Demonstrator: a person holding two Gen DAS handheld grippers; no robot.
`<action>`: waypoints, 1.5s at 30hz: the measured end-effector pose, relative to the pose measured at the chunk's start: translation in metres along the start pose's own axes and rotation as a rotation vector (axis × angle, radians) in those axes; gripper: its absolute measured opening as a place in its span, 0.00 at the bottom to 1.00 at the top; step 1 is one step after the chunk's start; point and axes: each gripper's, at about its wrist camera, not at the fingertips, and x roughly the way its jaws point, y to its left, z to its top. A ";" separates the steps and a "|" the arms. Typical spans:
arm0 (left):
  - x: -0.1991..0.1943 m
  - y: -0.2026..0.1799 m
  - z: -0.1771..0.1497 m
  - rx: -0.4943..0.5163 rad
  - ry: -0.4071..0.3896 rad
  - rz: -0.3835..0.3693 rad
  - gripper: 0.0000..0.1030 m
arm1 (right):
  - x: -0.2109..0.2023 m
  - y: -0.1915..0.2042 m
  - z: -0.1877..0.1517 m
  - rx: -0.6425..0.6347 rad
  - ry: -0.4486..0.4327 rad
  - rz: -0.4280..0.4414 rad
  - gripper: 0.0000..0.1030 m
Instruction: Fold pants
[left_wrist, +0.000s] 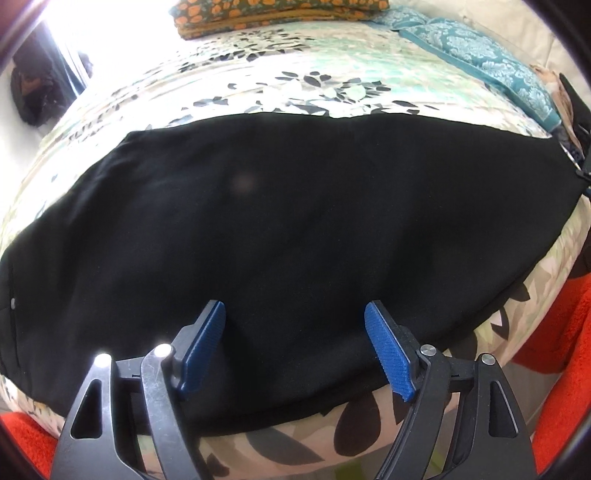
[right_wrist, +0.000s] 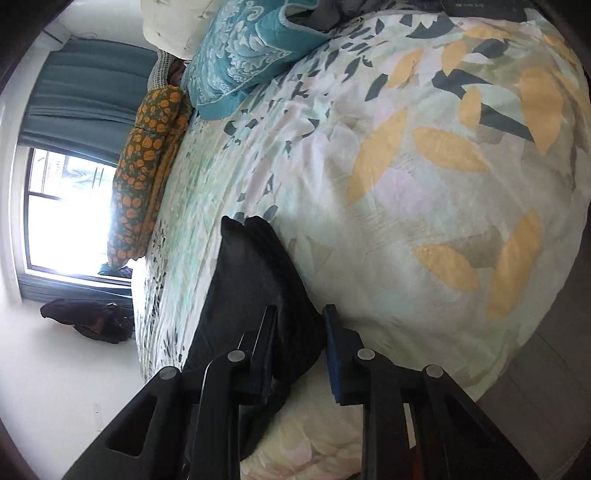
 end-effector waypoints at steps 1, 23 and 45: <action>-0.002 0.005 -0.001 -0.016 0.000 0.003 0.78 | -0.010 0.007 -0.004 -0.023 -0.019 0.031 0.23; -0.014 0.075 -0.012 -0.275 -0.037 -0.080 0.77 | 0.071 0.225 -0.230 -0.471 0.228 0.211 0.23; -0.050 0.076 -0.003 -0.299 -0.194 -0.363 0.74 | 0.073 0.261 -0.357 -0.976 0.219 0.006 0.78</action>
